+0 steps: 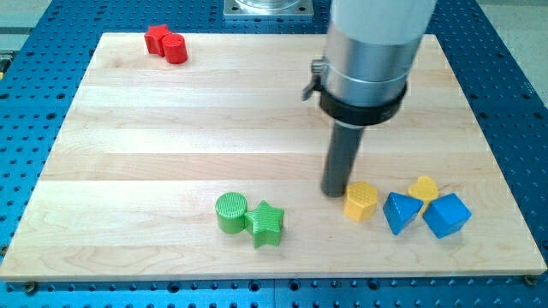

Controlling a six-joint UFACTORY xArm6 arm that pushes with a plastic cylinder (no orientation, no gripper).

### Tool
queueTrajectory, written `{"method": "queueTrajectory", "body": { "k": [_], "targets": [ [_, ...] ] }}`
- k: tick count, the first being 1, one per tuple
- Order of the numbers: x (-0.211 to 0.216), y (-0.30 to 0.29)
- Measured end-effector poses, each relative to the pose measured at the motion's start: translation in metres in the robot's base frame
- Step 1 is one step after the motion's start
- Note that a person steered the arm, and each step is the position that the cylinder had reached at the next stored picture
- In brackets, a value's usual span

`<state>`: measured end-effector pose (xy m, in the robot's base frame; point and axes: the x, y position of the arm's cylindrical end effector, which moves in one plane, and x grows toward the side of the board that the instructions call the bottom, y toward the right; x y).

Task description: Move your arm horizontally left to the green circle

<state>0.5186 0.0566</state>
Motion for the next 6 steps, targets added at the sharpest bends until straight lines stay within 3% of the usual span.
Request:
{"method": "queueTrajectory", "body": {
  "k": [1,2,4,6],
  "targets": [
    [0.008,-0.023],
    [0.014,0.032],
    [0.097,-0.048],
    [0.03,-0.228]
  ]
}}
